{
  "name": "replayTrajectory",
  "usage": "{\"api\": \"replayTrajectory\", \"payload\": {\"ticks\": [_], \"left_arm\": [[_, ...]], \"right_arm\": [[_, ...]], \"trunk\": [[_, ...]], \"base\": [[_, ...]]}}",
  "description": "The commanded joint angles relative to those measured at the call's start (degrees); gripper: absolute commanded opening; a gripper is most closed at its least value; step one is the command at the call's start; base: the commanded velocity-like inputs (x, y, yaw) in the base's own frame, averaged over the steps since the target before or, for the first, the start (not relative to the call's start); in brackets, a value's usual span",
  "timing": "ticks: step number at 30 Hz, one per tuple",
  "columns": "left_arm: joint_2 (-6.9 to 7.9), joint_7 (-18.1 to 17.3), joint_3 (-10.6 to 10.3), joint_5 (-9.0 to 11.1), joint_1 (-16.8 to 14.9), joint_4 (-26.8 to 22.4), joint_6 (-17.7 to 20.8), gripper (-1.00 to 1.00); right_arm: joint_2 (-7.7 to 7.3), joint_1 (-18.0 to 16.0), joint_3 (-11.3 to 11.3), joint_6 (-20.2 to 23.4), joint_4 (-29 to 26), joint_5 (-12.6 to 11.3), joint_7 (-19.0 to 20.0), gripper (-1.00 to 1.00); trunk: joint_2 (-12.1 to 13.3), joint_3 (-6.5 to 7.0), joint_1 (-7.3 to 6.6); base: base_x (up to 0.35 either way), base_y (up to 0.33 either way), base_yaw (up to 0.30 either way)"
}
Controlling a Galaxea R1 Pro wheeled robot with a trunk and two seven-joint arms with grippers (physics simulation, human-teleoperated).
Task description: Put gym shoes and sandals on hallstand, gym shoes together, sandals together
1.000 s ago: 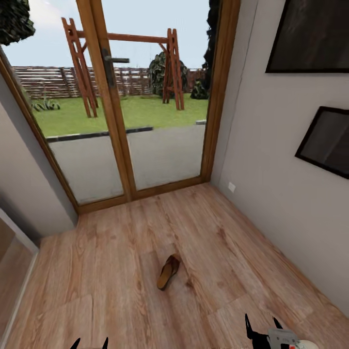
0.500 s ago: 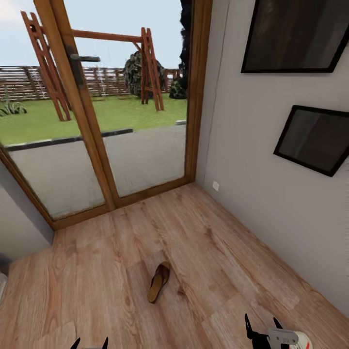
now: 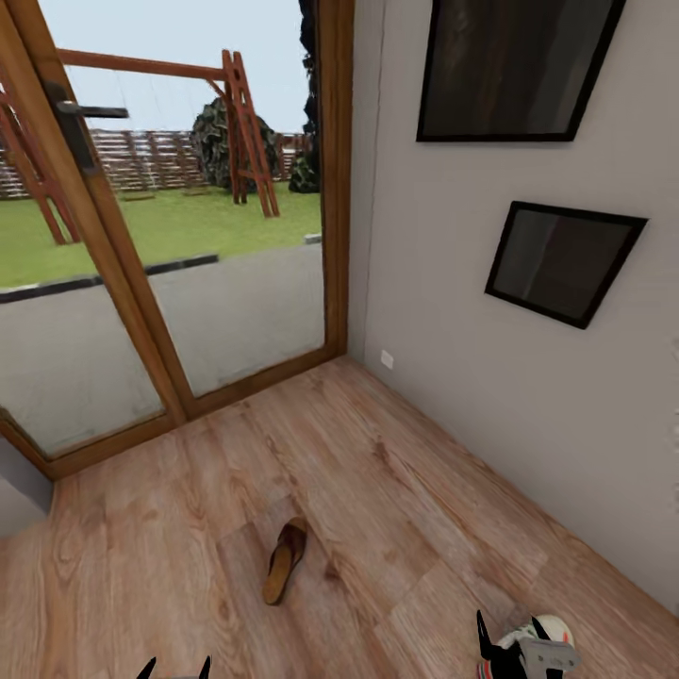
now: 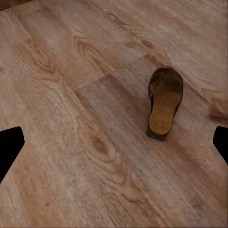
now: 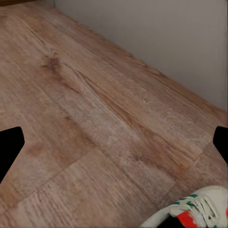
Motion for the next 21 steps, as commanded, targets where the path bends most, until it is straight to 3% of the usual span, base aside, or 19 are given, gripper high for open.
{"api": "replayTrajectory", "payload": {"ticks": [1, 7, 21], "left_arm": [[-0.03, -0.45, 0.49, -0.25, -0.03, 0.03, -0.14, 1.00], [-0.03, -0.44, 0.49, -0.25, -0.03, 0.03, -0.12, 1.00], [-0.03, -0.44, 0.49, -0.25, -0.03, 0.03, -0.14, 1.00]], "right_arm": [[0.02, -0.06, -0.49, -0.19, 0.03, 0.14, 0.50, 1.00], [0.02, -0.06, -0.50, -0.19, 0.06, 0.14, 0.50, 1.00], [0.02, -0.06, -0.50, -0.19, 0.01, 0.14, 0.50, 1.00]], "trunk": [[-0.02, -0.04, 0.01], [-0.02, -0.04, 0.01], [-0.02, -0.04, 0.01]], "base": [[0.173, 0.152, -0.263], [0.221, 0.205, -0.184], [0.276, 0.182, -0.017]]}}
